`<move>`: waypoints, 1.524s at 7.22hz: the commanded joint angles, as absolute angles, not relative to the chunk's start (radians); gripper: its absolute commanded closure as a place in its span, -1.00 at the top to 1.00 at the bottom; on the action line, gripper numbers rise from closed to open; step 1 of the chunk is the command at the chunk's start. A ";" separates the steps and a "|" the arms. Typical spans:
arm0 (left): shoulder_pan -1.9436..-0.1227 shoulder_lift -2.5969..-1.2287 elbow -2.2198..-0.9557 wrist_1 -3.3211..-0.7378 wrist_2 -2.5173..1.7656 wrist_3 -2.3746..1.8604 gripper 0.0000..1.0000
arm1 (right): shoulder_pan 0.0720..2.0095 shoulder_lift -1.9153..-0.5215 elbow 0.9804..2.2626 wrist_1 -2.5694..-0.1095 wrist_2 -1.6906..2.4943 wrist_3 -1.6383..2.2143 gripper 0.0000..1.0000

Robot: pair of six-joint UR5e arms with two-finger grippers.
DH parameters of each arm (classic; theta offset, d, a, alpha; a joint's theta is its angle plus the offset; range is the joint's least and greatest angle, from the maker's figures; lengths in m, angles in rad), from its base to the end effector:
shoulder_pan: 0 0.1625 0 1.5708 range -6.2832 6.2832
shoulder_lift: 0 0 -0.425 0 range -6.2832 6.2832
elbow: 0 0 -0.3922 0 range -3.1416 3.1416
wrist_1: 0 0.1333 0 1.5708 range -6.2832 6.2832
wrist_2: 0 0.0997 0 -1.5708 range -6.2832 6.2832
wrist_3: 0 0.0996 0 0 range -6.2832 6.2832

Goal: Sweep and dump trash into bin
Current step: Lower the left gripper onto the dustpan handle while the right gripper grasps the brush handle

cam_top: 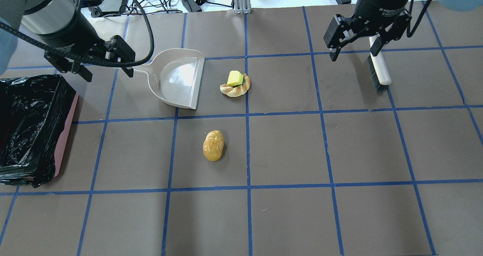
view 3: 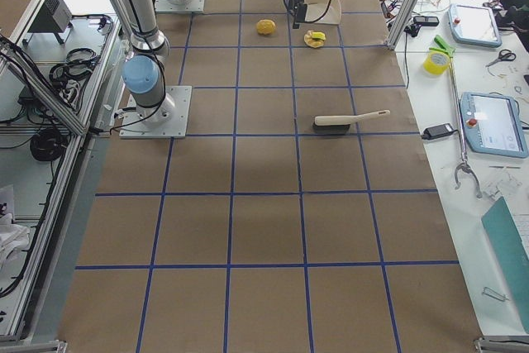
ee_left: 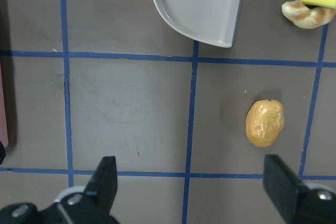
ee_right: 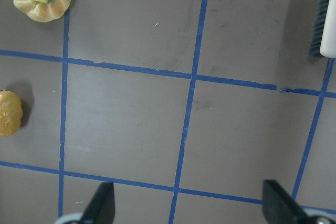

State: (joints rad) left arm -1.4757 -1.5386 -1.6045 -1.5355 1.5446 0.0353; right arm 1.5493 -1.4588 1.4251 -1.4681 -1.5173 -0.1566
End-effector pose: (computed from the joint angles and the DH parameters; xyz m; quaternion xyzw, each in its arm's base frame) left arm -0.0896 -0.4923 0.4905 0.0297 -0.9993 0.0177 0.0120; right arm 0.1272 -0.5349 0.4920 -0.0665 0.9968 0.0320 0.0297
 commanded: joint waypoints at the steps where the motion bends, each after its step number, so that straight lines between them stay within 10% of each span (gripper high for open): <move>1: -1.476 -1.539 -1.605 -1.537 1.545 0.035 1.00 | 1.549 -1.459 1.425 -1.468 -1.517 -0.158 1.00; 7: -1.447 -1.613 -1.612 -1.499 1.542 0.031 1.00 | 1.453 -1.356 1.350 -1.664 -1.503 -0.176 0.97; 11: -1.439 -1.672 -1.655 -1.304 1.543 -0.602 1.00 | 1.326 -1.029 1.143 -1.903 -1.503 -0.196 0.95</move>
State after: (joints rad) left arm -1.4402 -1.6613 -1.6400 -1.3187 1.5426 -0.3420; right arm 1.3552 -1.1350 1.1956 -1.8175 -1.5023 -0.1934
